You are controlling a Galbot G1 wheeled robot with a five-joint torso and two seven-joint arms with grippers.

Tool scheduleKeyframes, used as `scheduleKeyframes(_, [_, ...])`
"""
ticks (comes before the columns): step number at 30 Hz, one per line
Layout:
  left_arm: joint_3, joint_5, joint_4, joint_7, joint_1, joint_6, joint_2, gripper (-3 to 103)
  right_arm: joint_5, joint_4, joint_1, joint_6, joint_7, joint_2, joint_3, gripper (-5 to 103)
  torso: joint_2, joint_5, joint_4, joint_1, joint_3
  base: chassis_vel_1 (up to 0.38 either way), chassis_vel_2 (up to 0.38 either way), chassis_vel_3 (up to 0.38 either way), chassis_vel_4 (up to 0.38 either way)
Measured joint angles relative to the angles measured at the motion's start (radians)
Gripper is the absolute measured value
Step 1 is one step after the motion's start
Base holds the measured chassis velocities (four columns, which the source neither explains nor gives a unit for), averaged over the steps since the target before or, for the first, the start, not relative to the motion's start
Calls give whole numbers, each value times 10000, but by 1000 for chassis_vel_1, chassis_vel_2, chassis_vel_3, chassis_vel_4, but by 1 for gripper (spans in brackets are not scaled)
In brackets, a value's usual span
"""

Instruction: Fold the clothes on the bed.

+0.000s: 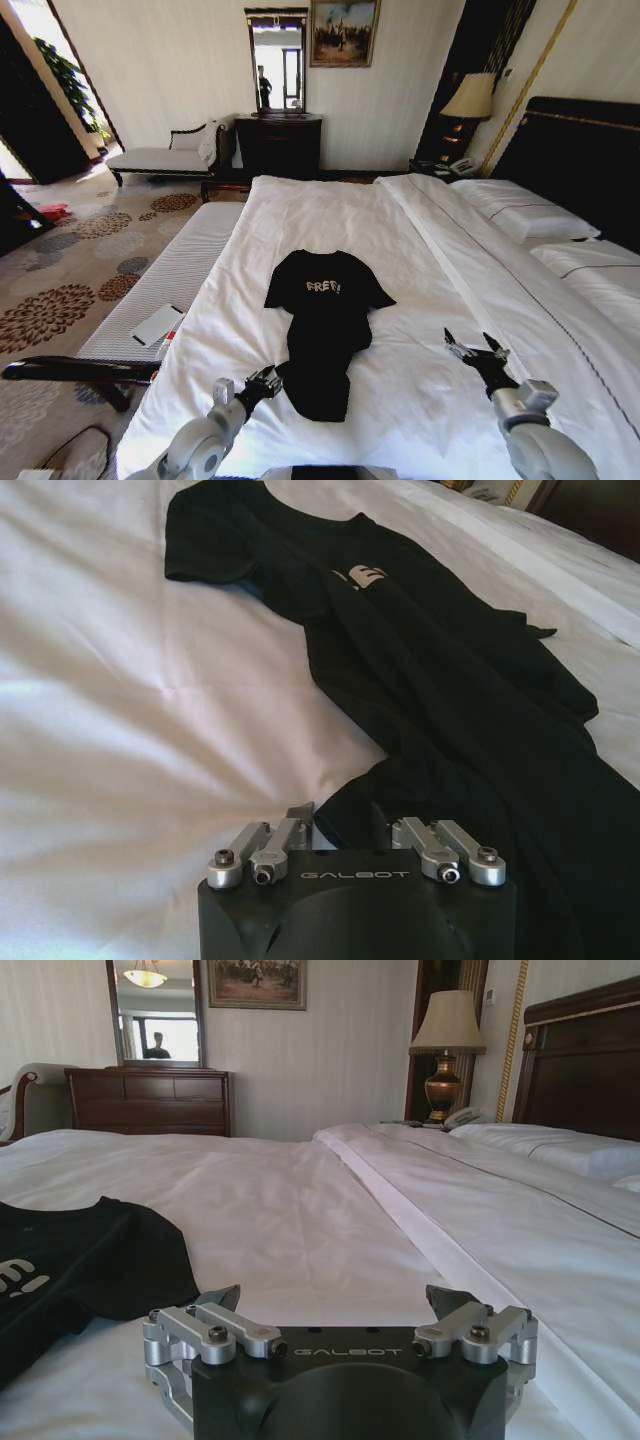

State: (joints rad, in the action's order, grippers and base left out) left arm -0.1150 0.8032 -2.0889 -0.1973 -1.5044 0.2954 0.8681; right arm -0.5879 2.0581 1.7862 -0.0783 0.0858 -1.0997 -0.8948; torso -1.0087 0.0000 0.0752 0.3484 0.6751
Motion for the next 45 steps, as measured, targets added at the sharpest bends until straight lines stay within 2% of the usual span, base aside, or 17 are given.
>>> scheduleKeyframes(1, [44,-7,42,14,31,1,12,27,0,1,-62,-43,41,30,44,100,0,0,-1,0,0,0,0,0,0])
scheduleKeyframes(3, [63,-6,63,15,42,1,32,27,-2,2,-92,-65,63,49,66,100,0,0,-1,0,0,0,0,0,0])
scheduleKeyframes(4, [84,-7,89,15,47,0,58,22,-5,2,-126,-97,90,75,93,100,0,0,0,0,0,0,0,0,0])
scheduleKeyframes(5, [89,-7,95,15,47,0,65,22,-5,2,-135,-105,97,83,101,100,0,0,0,0,0,0,0,0,0])
scheduleKeyframes(6, [97,-15,116,15,45,-14,81,18,-5,-1,-151,-117,106,96,118,100,0,-1,0,0,0,0,0,0,0])
scheduleKeyframes(7, [97,-36,128,15,23,-53,90,8,-13,-21,-168,-127,120,100,146,100,1,-1,0,0,0,0,0,0,0])
scheduleKeyframes(9, [91,-54,129,15,0,-72,90,8,-17,-36,-173,-131,126,100,160,100,0,0,0,0,0,0,0,0,0])
scheduleKeyframes(12, [-45,-111,70,0,-189,-185,89,0,-21,-102,-185,-132,133,67,237,100,1,-1,0,0,0,0,0,0,0])
scheduleKeyframes(26, [-1651,-241,-926,-195,-1615,-587,366,0,-292,157,-23,-236,46,-55,816,100,1,-1,0,0,0,0,0,0,0])
scheduleKeyframes(32, [-2225,-438,-1185,-145,-2393,-737,672,0,-655,467,320,-338,-476,-47,1473,100,0,-2,2,0,-1,0,0,0,0])
scheduleKeyframes(34, [-2662,-500,-1272,-53,-2919,-822,865,0,-938,501,348,-372,-812,144,1910,100,0,-2,-1,-1,-1,0,0,0,0])
scheduleKeyframes(37, [-2964,-501,-1302,21,-3229,-868,977,0,-1410,516,236,-506,-884,363,2260,100,-1,-1,-1,-1,-1,0,0,0,0])
scheduleKeyframes(38, [-3105,-498,-1307,53,-3358,-887,1032,0,-1719,522,151,-612,-890,488,2443,103,0,1,-1,-1,-1,0,0,0,0])
scheduleKeyframes(41, [-3416,-459,-1320,134,-3557,-913,1216,0,-2699,559,-171,-1008,-882,883,3064,94,0,0,-2,-1,0,0,0,0,0])
scheduleKeyframes(43, [-3427,-459,-1316,137,-3562,-917,1255,0,-2906,556,-267,-1106,-843,958,3207,94,0,0,-1,0,-1,0,0,0,0])
scheduleKeyframes(44, [-3409,-478,-1289,134,-3541,-918,1314,0,-3292,543,-418,-1285,-737,1057,3445,88,0,-1,-3,-1,-1,0,0,0,0])
scheduleKeyframes(45, [-3354,-506,-1279,127,-3506,-919,1348,0,-3592,543,-494,-1429,-652,1100,3586,88,0,0,-3,-1,0,0,0,0,0])
